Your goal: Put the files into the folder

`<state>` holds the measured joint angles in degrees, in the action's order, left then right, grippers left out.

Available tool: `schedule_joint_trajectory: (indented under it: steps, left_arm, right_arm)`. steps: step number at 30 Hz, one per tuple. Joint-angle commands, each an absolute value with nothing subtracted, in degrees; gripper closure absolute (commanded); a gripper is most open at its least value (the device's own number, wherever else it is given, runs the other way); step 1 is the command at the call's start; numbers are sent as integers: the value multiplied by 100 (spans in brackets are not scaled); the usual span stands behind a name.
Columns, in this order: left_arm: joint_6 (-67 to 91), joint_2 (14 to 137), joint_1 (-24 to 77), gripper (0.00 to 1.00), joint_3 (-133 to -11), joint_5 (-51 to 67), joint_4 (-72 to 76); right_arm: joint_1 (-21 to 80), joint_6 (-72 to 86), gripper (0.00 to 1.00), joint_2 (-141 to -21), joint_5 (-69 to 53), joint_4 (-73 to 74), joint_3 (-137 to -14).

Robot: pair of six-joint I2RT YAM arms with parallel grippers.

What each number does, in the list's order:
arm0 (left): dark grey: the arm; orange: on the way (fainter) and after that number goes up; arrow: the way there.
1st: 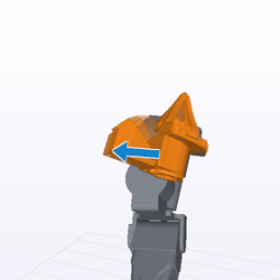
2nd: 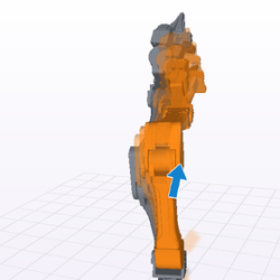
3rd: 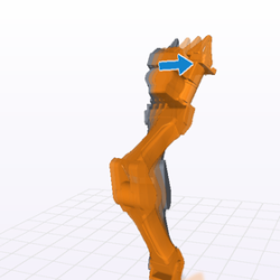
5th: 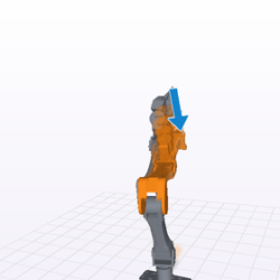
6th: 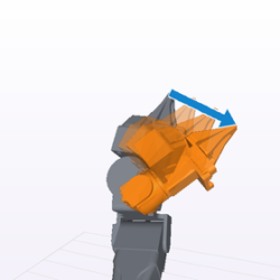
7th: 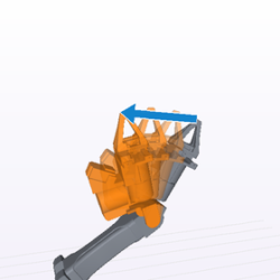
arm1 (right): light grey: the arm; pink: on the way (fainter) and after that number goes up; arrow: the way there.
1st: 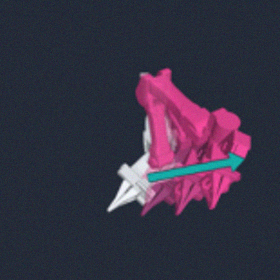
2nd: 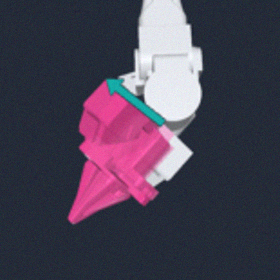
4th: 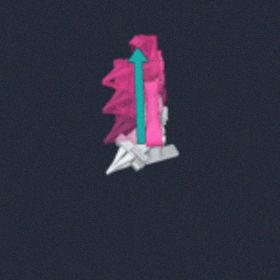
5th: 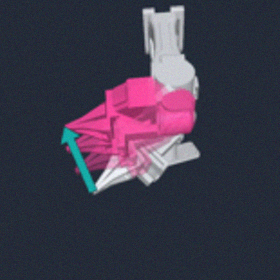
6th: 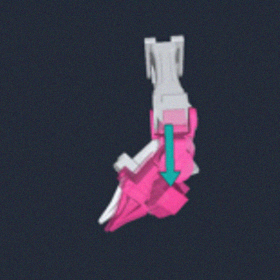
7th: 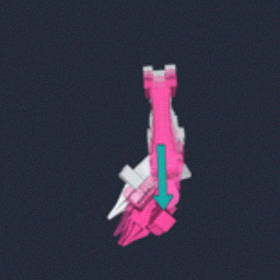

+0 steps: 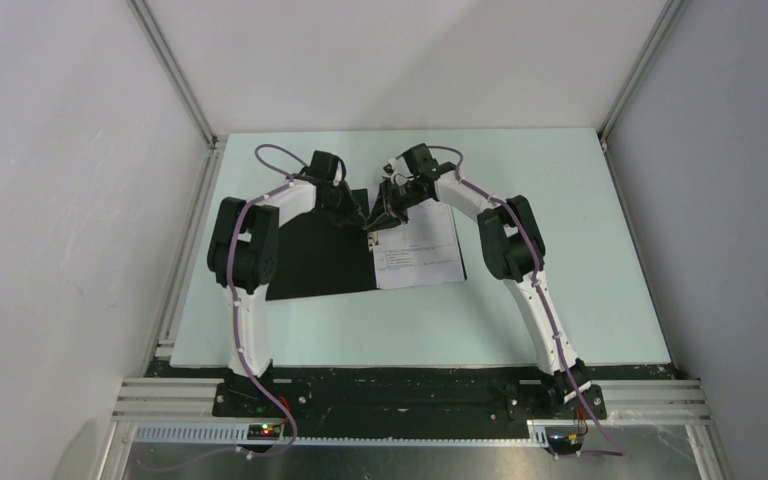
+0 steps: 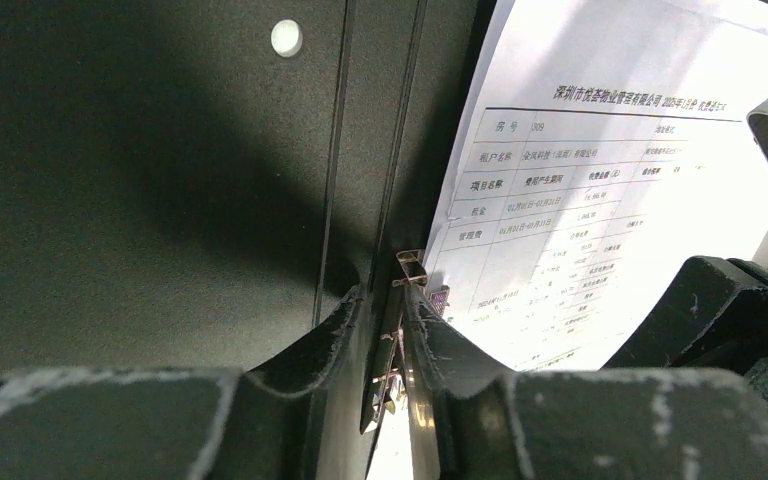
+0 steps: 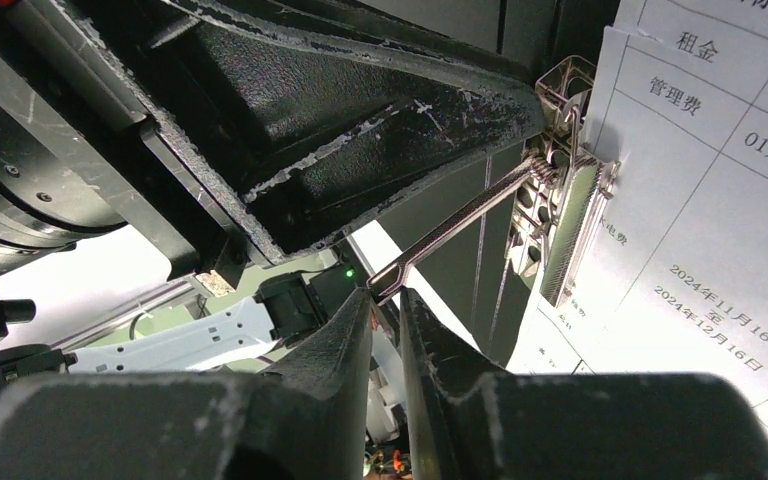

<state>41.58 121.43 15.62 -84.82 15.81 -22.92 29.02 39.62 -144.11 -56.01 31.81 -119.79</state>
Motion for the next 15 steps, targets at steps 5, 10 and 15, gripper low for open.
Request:
schedule_joint_trajectory:
  steps: [5,10,15]
  left_arm:
    - [4096,12347,1619,75,-8350,1457,-2414]
    - [4096,12348,1613,75,-8350,1463,-2415]
    - [4088,12349,1617,75,-8343,1458,-2412]
  right_arm:
    - [2922,3992,83,-14467,-5700,3160,-11962]
    - [2922,4035,75,-14465,-5719,3134,-11925]
    - [2925,4093,73,-14492,-5696,3113,-11953]
